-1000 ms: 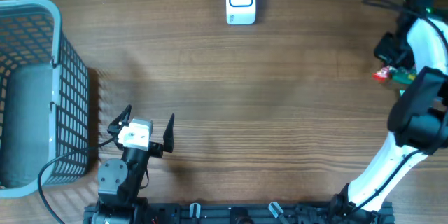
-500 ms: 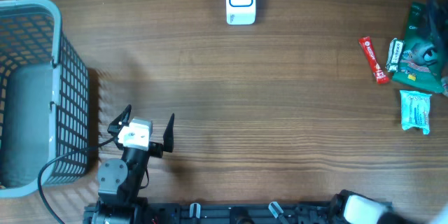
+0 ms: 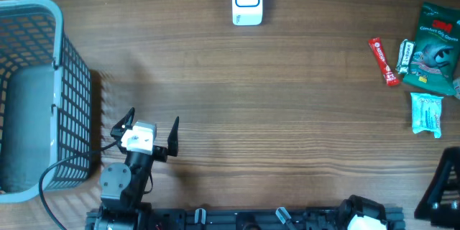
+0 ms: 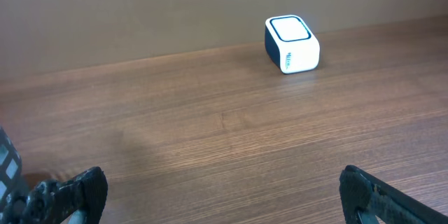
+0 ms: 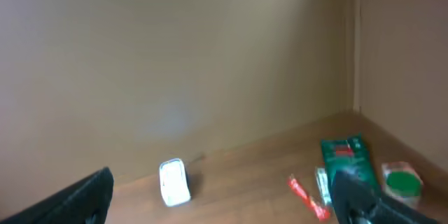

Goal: Scan the item barcode

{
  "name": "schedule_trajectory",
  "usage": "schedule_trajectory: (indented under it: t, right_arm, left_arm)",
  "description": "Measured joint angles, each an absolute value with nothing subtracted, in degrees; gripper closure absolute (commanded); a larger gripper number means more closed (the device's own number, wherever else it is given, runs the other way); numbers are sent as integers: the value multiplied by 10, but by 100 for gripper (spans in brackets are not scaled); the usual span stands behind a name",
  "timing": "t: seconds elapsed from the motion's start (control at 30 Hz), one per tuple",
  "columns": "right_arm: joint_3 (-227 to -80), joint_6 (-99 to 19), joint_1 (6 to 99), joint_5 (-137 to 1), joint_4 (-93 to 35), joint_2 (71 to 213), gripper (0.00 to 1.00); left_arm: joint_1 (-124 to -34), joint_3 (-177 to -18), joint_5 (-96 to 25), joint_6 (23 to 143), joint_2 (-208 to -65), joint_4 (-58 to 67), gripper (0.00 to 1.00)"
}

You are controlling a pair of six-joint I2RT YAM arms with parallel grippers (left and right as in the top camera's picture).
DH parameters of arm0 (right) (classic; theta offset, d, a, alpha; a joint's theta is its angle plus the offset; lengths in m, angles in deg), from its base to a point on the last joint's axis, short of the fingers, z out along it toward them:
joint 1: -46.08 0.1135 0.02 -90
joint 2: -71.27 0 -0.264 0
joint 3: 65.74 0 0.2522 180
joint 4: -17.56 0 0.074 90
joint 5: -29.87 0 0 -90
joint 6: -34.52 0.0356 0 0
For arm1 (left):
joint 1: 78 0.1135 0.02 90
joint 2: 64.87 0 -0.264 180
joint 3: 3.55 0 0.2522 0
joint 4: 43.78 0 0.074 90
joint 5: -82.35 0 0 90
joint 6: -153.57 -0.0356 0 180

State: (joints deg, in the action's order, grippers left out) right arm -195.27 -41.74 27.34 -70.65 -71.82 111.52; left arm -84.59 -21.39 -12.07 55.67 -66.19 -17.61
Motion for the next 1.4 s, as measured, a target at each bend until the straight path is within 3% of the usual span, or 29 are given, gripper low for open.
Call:
schedule_trajectory:
  t: [0.07,0.2,0.47,0.6,0.87,0.93,1.4]
  right_arm:
    - [-1836,-417,295,-722,-594,1058,0]
    - [-1469,-419,348,-796,-232,911,0]
    - [-1068,-419,442,-768,-3,756,0]
    - [-937,-419,451,-750,106,724,0]
    - [-812,-419,451,-721,119,724,0]
    - [-800,-417,451,-716,48,722,0]
    - [-798,-417,451,-716,42,722,0]
  left_arm:
    - [-846,-214,-121,557,-662,-176,0]
    - [-846,-214,-121,557,-662,-176,0]
    - [-846,-214,-121,557,-662,-177,0]
    - [-846,-214,-121,557,-662,-177,0]
    - [-846,-214,-121,557,-662,-176,0]
    - [-846,-214,-121,557,-662,-176,0]
    - [-846,-214,-121,557,-662,-176,0]
